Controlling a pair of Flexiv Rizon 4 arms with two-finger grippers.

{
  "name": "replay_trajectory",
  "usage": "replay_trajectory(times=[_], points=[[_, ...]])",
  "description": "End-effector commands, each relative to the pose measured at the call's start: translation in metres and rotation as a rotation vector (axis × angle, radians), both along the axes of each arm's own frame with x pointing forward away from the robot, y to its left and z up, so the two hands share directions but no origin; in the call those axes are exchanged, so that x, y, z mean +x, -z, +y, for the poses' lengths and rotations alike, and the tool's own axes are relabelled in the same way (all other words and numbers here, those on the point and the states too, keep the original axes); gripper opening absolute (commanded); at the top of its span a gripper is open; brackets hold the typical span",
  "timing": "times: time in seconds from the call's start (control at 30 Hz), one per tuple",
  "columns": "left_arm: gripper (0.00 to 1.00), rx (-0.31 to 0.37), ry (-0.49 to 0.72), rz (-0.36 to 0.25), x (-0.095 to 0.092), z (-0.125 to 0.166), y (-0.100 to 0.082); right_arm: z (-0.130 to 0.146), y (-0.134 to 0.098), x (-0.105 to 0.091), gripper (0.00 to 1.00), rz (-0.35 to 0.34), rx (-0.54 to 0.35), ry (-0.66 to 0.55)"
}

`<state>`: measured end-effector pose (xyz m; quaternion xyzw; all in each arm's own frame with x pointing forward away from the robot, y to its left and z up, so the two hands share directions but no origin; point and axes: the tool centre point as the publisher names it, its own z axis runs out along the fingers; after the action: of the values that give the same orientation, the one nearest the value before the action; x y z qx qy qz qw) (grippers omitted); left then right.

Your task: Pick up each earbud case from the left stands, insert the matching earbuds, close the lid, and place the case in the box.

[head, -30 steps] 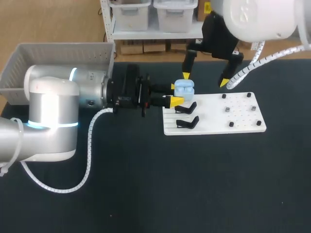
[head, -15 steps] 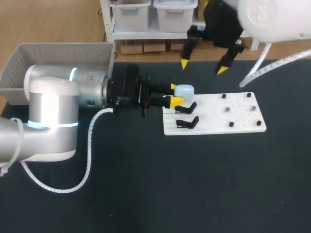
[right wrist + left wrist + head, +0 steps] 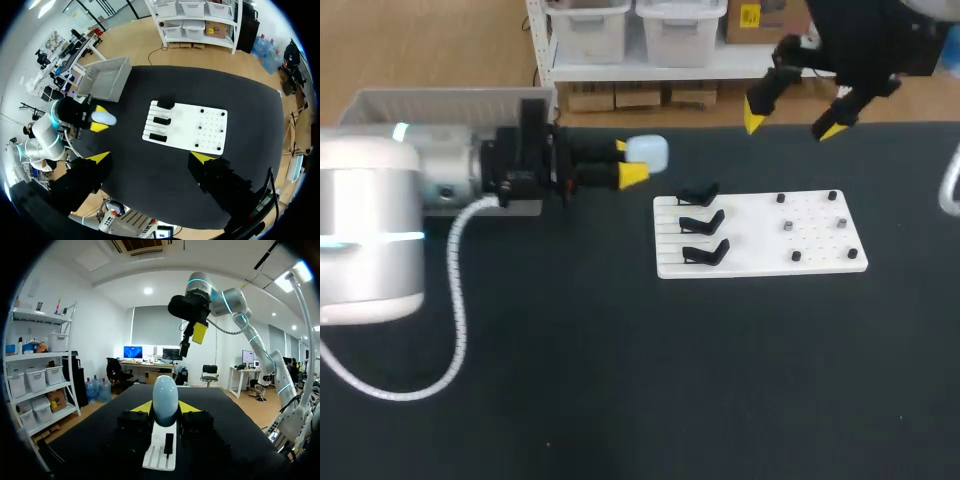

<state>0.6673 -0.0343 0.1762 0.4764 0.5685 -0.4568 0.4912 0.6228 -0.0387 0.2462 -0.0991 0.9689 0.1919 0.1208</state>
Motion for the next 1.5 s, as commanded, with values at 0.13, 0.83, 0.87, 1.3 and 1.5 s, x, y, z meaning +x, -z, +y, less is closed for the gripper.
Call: replay_trajectory(times=[0.13,0.83,0.87,1.3,1.5], points=[[0.0,0.123,-0.241,0.021,0.004,0.082,-0.032,-0.002,0.003,-0.011,1.0,-0.154,0.039,0.061],[0.0,0.386,-0.392,0.124,0.17,0.244,-0.003,-0.002,0.003,-0.011,1.0,-0.154,0.039,0.061],[0.0,0.389,-0.392,0.126,0.17,0.248,0.0,-0.002,0.003,-0.011,1.0,-0.154,0.039,0.061],[1.0,0.399,-0.369,0.119,0.167,0.283,0.013,-0.002,0.003,-0.011,1.0,-0.154,0.039,0.061],[1.0,0.395,-0.367,0.113,0.165,0.284,0.01,-0.002,0.003,-0.011,1.0,-0.154,0.039,0.061]])
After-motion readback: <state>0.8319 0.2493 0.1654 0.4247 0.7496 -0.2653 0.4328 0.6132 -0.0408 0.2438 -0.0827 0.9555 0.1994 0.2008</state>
